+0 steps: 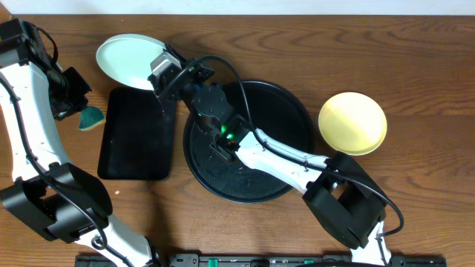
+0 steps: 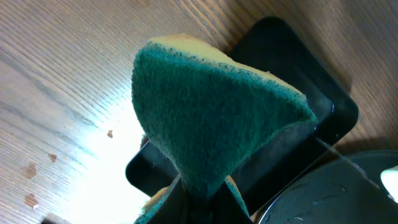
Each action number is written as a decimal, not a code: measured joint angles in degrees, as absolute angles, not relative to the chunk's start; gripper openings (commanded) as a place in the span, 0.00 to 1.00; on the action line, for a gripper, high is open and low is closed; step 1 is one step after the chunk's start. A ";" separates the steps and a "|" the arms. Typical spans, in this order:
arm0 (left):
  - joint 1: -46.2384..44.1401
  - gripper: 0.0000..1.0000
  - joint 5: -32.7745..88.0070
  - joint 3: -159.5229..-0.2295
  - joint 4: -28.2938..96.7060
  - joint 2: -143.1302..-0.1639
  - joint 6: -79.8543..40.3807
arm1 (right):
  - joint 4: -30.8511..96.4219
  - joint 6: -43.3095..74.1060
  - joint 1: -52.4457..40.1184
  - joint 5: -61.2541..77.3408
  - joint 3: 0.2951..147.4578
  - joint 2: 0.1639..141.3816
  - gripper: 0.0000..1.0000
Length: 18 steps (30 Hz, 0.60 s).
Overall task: Clean dirty plates on tray and stack at the side
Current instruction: 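Move the sponge left aside and lift the pale green plate with the right gripper, then carry the pale green plate right and stack it on the yellow plate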
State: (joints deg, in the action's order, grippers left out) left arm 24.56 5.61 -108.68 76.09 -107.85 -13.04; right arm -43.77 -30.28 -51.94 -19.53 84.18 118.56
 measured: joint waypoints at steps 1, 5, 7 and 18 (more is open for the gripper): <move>24.56 0.07 5.61 -108.68 76.09 -107.85 -13.04 | -43.77 -30.50 -51.94 -19.70 84.18 118.56 0.01; 24.56 0.08 5.61 -108.68 76.09 -107.85 -13.04 | -43.72 -30.87 -51.94 -20.25 84.18 118.56 0.01; 24.56 0.08 5.61 -108.68 76.09 -107.85 -13.04 | -43.11 -30.83 -51.94 -20.40 84.18 118.56 0.01; 24.51 0.08 5.63 -108.68 76.09 -107.85 -13.04 | -29.02 -10.52 -51.88 -21.91 84.18 118.48 0.01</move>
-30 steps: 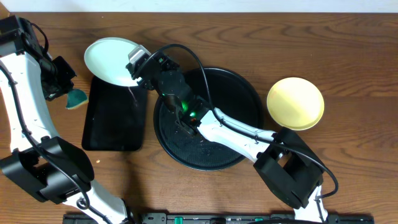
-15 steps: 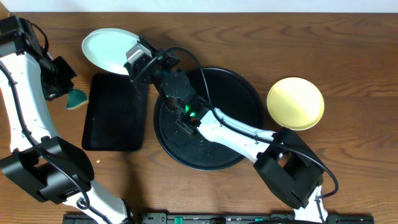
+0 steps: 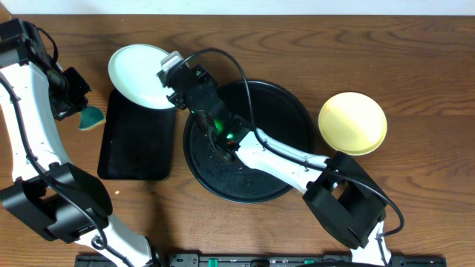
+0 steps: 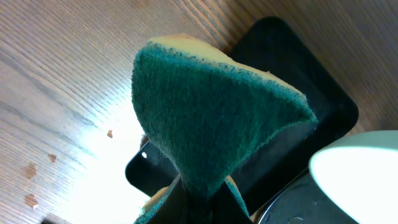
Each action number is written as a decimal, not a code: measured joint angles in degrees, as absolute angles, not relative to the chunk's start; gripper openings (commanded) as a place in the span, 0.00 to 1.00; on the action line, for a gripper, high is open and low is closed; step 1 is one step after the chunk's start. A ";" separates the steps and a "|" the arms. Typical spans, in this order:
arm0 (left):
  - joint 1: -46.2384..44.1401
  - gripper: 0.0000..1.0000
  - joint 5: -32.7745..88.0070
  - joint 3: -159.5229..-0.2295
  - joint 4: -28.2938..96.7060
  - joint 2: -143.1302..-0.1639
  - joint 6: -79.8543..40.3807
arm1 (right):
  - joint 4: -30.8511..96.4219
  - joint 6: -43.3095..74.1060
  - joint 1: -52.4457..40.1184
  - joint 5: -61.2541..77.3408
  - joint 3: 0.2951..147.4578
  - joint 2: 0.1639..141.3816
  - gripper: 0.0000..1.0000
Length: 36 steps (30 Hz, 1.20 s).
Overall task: Clean dirty plates on tray and stack at the side
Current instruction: 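Carry the pale green plate right and stack it on the yellow plate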
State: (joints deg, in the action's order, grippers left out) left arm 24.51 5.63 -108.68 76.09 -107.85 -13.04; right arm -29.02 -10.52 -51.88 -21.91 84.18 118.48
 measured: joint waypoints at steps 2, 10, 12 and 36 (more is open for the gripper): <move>24.34 0.08 5.61 -108.68 76.09 -107.85 -13.04 | -26.11 -5.65 -51.86 -21.47 84.18 118.15 0.01; 22.11 0.08 5.61 -108.66 75.92 -107.85 -13.04 | -4.58 9.69 -47.90 -16.75 84.05 110.52 0.01; 21.04 0.08 5.58 -108.66 75.70 -107.85 -13.04 | 2.11 12.49 -45.01 -15.05 84.07 107.07 0.01; -6.13 0.07 5.61 -107.77 70.98 -107.85 -14.72 | 58.76 21.23 -8.36 3.99 84.38 94.61 0.01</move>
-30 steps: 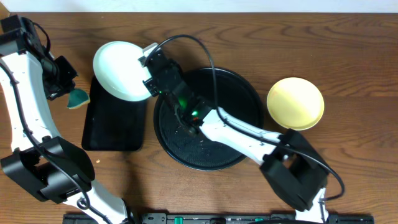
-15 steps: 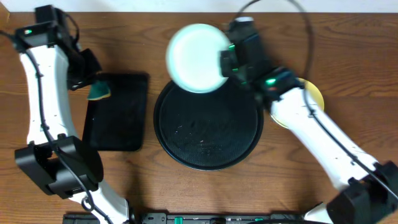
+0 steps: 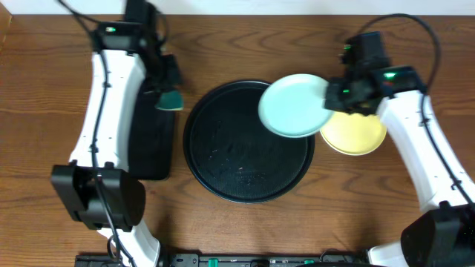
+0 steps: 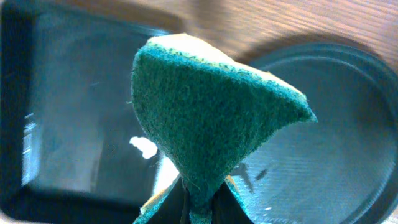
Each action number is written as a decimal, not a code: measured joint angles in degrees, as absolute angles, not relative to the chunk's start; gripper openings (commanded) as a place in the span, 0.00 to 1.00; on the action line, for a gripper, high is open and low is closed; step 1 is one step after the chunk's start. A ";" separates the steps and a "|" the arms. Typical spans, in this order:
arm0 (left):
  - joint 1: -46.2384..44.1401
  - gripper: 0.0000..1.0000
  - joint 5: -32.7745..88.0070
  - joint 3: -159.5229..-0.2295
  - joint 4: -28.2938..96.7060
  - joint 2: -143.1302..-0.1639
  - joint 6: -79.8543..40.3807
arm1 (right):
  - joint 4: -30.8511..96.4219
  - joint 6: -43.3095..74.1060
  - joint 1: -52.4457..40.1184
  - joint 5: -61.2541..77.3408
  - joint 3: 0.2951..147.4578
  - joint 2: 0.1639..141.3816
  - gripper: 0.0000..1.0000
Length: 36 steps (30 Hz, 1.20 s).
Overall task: Clean dirty plates on tray and stack at the side
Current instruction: 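Carry the pale green plate right and stack it on the yellow plate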
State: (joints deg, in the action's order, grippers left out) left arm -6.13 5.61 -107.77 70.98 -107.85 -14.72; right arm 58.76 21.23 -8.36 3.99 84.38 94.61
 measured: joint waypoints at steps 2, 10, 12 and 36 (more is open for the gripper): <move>-8.47 0.07 5.69 -106.67 69.49 -107.85 -15.00 | 60.71 20.49 -4.67 4.89 84.38 94.61 0.01; -13.69 0.08 5.78 -102.08 65.56 -107.85 -16.16 | 61.82 15.94 7.81 4.40 83.00 94.61 0.01; -14.35 0.08 5.78 -101.36 64.79 -107.85 -16.43 | 60.29 15.14 9.76 3.29 81.12 94.61 0.01; -15.29 0.07 2.07 -98.80 63.55 -107.85 -16.47 | 34.04 11.31 12.21 -0.89 56.53 94.61 0.48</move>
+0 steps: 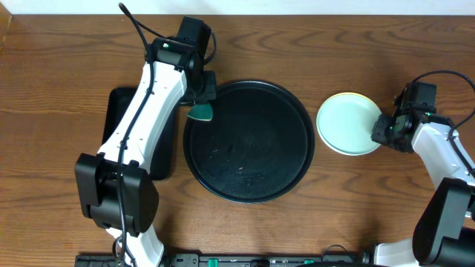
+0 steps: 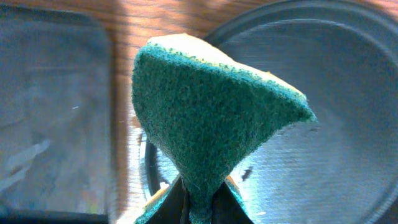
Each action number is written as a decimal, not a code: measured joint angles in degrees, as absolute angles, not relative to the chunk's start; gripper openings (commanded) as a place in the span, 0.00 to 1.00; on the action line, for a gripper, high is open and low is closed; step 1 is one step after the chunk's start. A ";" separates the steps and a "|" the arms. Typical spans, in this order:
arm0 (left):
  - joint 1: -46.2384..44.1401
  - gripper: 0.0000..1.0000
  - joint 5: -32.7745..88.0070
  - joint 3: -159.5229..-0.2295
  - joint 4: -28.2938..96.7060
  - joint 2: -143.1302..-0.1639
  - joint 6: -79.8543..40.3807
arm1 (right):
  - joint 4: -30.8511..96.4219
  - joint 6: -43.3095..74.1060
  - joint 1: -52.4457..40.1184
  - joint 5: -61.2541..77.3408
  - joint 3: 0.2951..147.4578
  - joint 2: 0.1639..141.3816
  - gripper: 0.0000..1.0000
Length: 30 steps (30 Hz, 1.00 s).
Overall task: Clean dirty plates on tray and stack at the side
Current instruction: 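Carry the pale green plate right and stack it on the yellow plate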
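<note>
A pale green plate lies at the right on top of a yellow plate, of which only a thin rim shows. My right gripper is at the green plate's right rim and looks shut on it. My left gripper is shut on a green and yellow sponge, held over the left rim of the round black tray. In the left wrist view the sponge fills the middle, pinched in the gripper, with the round tray beneath it.
A rectangular black tray lies left of the round one, partly under my left arm; it also shows in the left wrist view. Brown wooden table surrounds everything. The robot base bar runs along the near edge.
The green plate has gone from above the round tray's right side to lying on the yellow plate. My left gripper has shifted right with the sponge, from the rectangular tray to the round tray's left rim.
My right gripper first held the green plate at the far left by the rectangular tray, while my left held the sponge left of that tray. Later the plate hung over the round tray's right side. Now it rests on the yellow plate, with the sponge over the round tray.
</note>
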State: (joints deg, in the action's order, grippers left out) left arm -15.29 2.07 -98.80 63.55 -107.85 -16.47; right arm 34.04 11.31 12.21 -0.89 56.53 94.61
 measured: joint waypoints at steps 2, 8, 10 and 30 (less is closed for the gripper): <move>-14.17 0.08 0.91 -98.83 64.66 -107.77 -16.25 | 35.27 11.11 12.21 -0.62 56.80 94.61 0.51; -6.11 0.08 -0.69 -98.80 68.14 -105.82 -12.75 | 41.69 10.87 12.21 1.93 62.30 94.61 0.62; -3.42 0.07 -1.19 -98.78 69.01 -105.23 -10.83 | 44.18 10.61 12.21 2.50 65.12 94.61 0.64; 4.97 0.27 0.80 -77.58 51.70 -104.47 -3.90 | 51.64 6.90 8.21 7.07 74.85 94.61 0.73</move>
State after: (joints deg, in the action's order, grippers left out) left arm 4.97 0.80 -77.58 51.70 -104.47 -3.90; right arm 51.64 6.90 8.21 7.07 74.85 94.61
